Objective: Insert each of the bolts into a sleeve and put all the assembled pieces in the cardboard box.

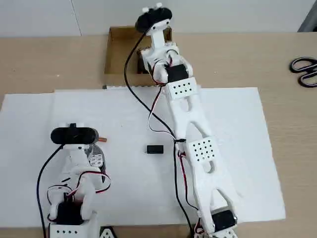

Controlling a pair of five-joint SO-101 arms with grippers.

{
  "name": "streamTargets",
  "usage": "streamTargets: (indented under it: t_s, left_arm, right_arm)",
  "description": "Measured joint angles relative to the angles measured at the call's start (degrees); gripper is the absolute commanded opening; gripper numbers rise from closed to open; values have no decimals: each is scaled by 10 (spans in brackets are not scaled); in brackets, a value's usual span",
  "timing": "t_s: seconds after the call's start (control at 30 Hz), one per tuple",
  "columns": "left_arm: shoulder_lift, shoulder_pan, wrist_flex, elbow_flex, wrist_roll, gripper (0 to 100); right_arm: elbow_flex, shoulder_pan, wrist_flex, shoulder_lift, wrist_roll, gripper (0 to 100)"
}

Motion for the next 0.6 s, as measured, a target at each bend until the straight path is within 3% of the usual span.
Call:
streamTargets:
  t_s: [0.2, 0.4, 0.6]
  left_arm:
    - [0, 0, 0, 0, 0, 6]
    - [0, 0, 0, 0, 0, 6]
    - [0, 0, 0, 0, 0, 6]
  right_arm:
    - [-22, -1, 164, -11, 0, 234]
    - [-23, -1, 362, -115, 4, 234]
    - [-23, 12, 396, -171, 5, 234]
